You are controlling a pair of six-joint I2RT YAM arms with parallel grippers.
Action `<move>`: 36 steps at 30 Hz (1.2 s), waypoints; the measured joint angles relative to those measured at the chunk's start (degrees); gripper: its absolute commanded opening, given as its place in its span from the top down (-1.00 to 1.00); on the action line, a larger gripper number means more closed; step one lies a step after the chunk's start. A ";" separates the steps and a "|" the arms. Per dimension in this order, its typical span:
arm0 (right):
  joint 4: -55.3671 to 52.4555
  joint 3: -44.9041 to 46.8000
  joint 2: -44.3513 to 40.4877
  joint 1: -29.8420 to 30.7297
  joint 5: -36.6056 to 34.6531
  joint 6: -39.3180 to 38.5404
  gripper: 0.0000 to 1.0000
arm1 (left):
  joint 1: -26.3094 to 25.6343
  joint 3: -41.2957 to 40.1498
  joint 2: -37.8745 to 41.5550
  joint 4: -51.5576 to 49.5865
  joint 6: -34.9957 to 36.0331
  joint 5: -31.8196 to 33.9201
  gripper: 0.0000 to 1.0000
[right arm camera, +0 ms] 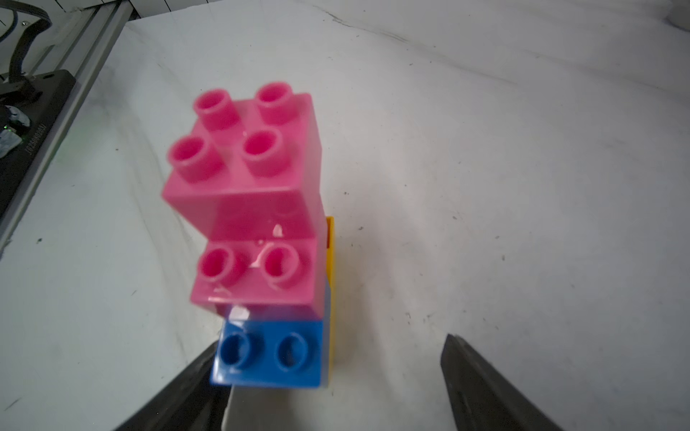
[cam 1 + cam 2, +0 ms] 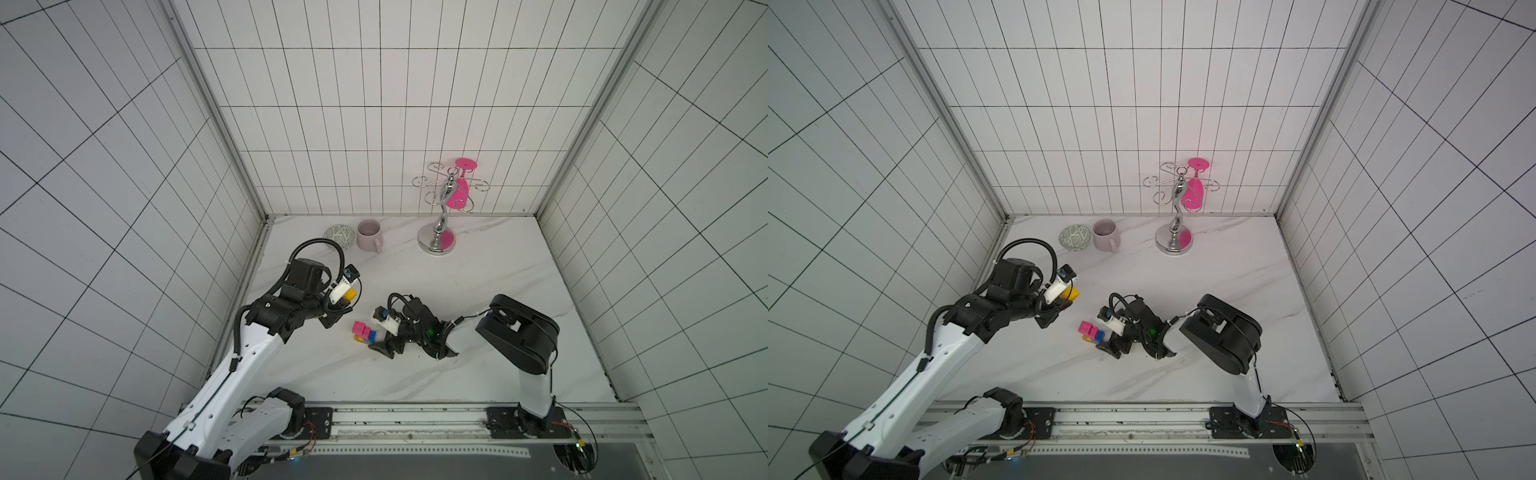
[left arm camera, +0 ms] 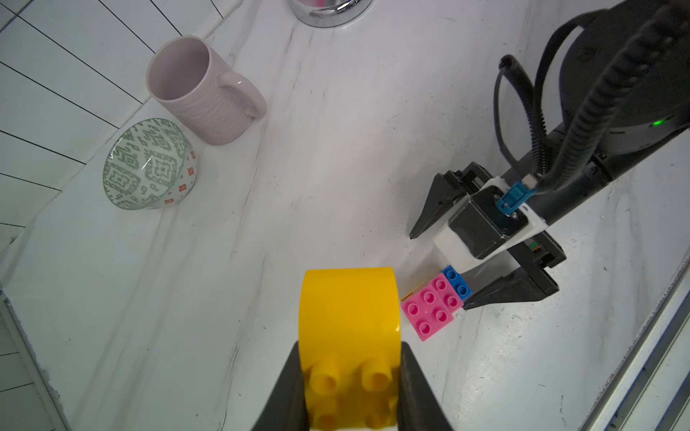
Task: Assemble the letter s with lego
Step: Move the lego brick at the center of the board.
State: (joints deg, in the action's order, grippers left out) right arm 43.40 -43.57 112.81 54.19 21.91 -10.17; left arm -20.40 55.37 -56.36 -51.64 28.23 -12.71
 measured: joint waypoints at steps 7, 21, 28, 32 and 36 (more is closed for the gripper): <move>2.54 -1.07 1.90 2.69 -3.43 -1.07 -0.71 | -0.28 -0.59 0.98 0.33 0.02 1.22 0.60; 3.58 -1.07 1.90 3.34 -6.56 0.07 -0.57 | -0.57 -2.80 2.91 0.44 -0.20 2.64 0.60; 5.07 -1.07 1.90 3.17 -8.11 0.57 -0.49 | -0.81 -3.80 3.69 0.48 -0.20 3.39 0.61; 5.81 -1.07 1.90 2.78 -8.09 0.66 -0.33 | -0.98 -3.93 3.74 0.48 -0.20 3.91 0.61; 6.21 -0.96 1.90 2.29 -7.96 0.46 -0.24 | -1.05 -3.93 3.74 0.50 -0.20 4.04 0.61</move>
State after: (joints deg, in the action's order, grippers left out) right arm 49.60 -44.53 114.72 56.49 13.96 -9.72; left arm -21.45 51.44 -52.62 -51.13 28.03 -8.67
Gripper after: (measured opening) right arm 0.628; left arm 0.264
